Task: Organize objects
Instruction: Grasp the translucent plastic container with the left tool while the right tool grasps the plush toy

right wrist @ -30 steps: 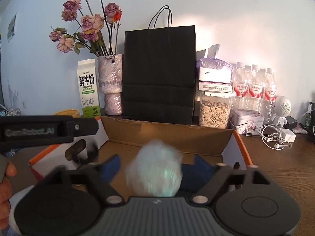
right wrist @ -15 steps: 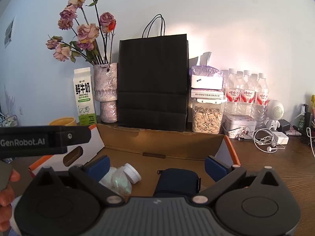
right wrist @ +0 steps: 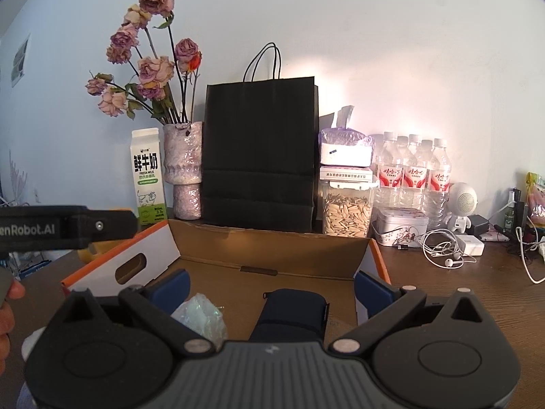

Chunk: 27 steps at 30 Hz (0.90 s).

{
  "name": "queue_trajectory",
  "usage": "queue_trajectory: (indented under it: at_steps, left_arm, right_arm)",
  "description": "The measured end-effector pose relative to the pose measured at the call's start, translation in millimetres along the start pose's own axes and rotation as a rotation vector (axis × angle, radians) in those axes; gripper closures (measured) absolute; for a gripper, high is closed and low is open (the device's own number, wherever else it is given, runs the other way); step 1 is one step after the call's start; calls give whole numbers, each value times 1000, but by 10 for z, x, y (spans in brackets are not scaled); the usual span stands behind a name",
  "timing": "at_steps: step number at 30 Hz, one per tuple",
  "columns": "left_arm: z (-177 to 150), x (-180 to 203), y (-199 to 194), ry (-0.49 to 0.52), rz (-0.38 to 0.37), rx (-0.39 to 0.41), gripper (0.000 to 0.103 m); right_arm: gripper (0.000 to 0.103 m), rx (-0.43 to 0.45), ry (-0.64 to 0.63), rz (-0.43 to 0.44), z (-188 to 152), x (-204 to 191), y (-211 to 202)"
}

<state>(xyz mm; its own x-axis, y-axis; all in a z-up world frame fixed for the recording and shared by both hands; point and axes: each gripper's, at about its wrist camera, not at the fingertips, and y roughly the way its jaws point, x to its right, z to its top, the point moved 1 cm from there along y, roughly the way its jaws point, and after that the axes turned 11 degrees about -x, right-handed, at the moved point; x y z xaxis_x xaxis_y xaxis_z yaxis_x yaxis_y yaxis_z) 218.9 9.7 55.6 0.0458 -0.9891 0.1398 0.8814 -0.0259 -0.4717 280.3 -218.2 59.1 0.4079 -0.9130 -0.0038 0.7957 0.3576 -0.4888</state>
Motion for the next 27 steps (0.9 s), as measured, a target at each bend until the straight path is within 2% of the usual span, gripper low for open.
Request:
queue_trajectory:
  at_steps: [7, 15, 27]
  left_arm:
    - [-175, -28, -297, 39, -10, 2, 0]
    - [-401, -108, -528, 70, -5, -37, 0]
    - [-686, -292, -786, 54, 33, -92, 0]
  right_arm:
    - [0, 15, -33, -1, -193, -32, -362]
    - [0, -39, -50, 34, -479, -130, -611]
    - [0, -113, -63, 52, -794, -236, -784]
